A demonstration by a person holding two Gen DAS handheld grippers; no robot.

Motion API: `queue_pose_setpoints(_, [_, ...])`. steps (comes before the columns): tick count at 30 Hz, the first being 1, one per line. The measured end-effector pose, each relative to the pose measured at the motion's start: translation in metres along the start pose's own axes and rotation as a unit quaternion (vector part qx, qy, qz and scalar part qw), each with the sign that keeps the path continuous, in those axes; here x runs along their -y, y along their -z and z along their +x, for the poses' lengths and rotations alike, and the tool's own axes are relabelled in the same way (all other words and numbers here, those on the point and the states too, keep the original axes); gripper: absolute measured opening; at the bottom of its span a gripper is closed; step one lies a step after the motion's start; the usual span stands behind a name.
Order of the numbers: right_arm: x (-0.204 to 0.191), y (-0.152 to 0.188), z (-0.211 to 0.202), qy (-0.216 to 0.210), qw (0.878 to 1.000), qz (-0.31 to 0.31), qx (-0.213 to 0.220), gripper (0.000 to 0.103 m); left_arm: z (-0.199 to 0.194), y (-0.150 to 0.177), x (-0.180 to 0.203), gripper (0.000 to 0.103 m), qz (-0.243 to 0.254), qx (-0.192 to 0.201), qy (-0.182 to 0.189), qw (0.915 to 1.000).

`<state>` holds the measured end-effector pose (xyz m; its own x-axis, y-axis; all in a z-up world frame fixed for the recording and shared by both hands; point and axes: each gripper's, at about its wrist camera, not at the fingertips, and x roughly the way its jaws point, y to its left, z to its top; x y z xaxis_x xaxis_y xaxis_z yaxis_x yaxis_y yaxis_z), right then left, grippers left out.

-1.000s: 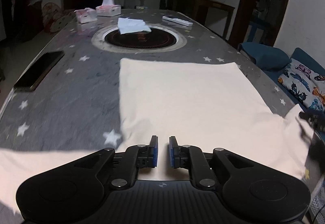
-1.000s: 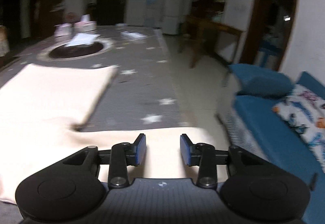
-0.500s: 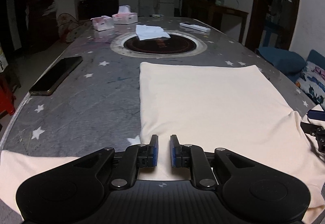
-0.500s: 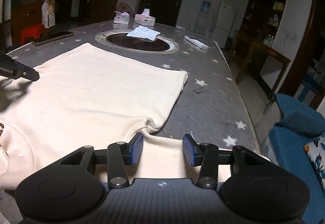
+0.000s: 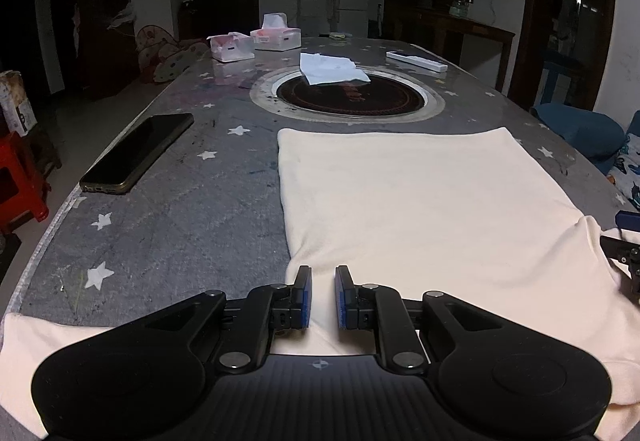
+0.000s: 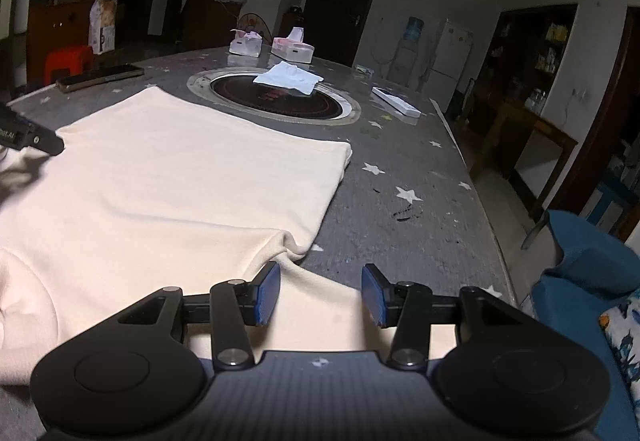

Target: Fold clothes

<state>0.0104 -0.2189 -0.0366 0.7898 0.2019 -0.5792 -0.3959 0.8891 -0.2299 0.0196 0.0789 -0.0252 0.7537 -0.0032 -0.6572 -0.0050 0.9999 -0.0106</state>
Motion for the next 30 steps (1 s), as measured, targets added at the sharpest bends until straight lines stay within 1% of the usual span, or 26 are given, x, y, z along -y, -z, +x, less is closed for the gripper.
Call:
queue_pose_setpoints(1, [0.003,-0.001,-0.001,-0.003,1.000,0.009,-0.001,0.047,0.000,0.000,-0.001,0.016,-0.001,0.000,0.003,1.0000])
queue_pose_setpoints(3, [0.004,-0.001,-0.007,-0.008,1.000,0.014,0.004,0.047,-0.004,0.000,-0.002,0.021,-0.008,-0.005,0.007,0.9999])
queue_pose_setpoints(4, [0.003,-0.002,-0.011,-0.012,1.000,0.013,0.008,0.047,-0.007,0.001,-0.001,0.029,-0.012,-0.008,0.012,0.9998])
queue_pose_setpoints(5, [0.000,-0.003,-0.016,-0.020,1.000,0.008,0.014,0.047,-0.011,0.002,0.001,0.033,-0.012,-0.009,0.017,0.9997])
queue_pose_setpoints(7, [-0.006,-0.006,-0.022,-0.038,0.999,0.000,0.023,0.049,-0.019,0.007,0.007,0.036,-0.007,-0.010,0.028,0.9995])
queue_pose_setpoints(9, [-0.015,-0.008,-0.027,-0.068,0.997,-0.014,0.028,0.051,-0.026,0.014,0.014,0.037,0.001,-0.013,0.041,0.9991])
queue_pose_setpoints(13, [-0.035,-0.006,-0.032,-0.115,0.992,-0.046,0.022,0.052,-0.042,0.028,0.025,0.044,0.018,-0.011,0.062,0.9979])
queue_pose_setpoints(15, [-0.044,-0.004,-0.034,-0.135,0.989,-0.060,0.016,0.052,-0.046,0.033,0.028,0.046,0.028,-0.008,0.066,0.9974])
queue_pose_setpoints(18, [-0.049,0.006,-0.039,-0.148,0.986,-0.071,0.002,0.052,-0.049,0.038,0.030,0.047,0.043,-0.003,0.063,0.9970])
queue_pose_setpoints(23, [-0.045,0.017,-0.052,-0.165,0.985,-0.044,-0.013,0.052,-0.050,0.044,0.031,0.048,0.066,0.005,0.059,0.9961])
queue_pose_setpoints(26, [-0.043,0.020,-0.058,-0.169,0.985,-0.038,-0.016,0.052,-0.048,0.041,0.029,0.050,0.061,0.003,0.059,0.9964])
queue_pose_setpoints(30, [-0.027,0.017,-0.063,-0.180,0.984,0.011,-0.012,0.052,-0.047,0.038,0.026,0.052,0.053,-0.001,0.060,0.9967])
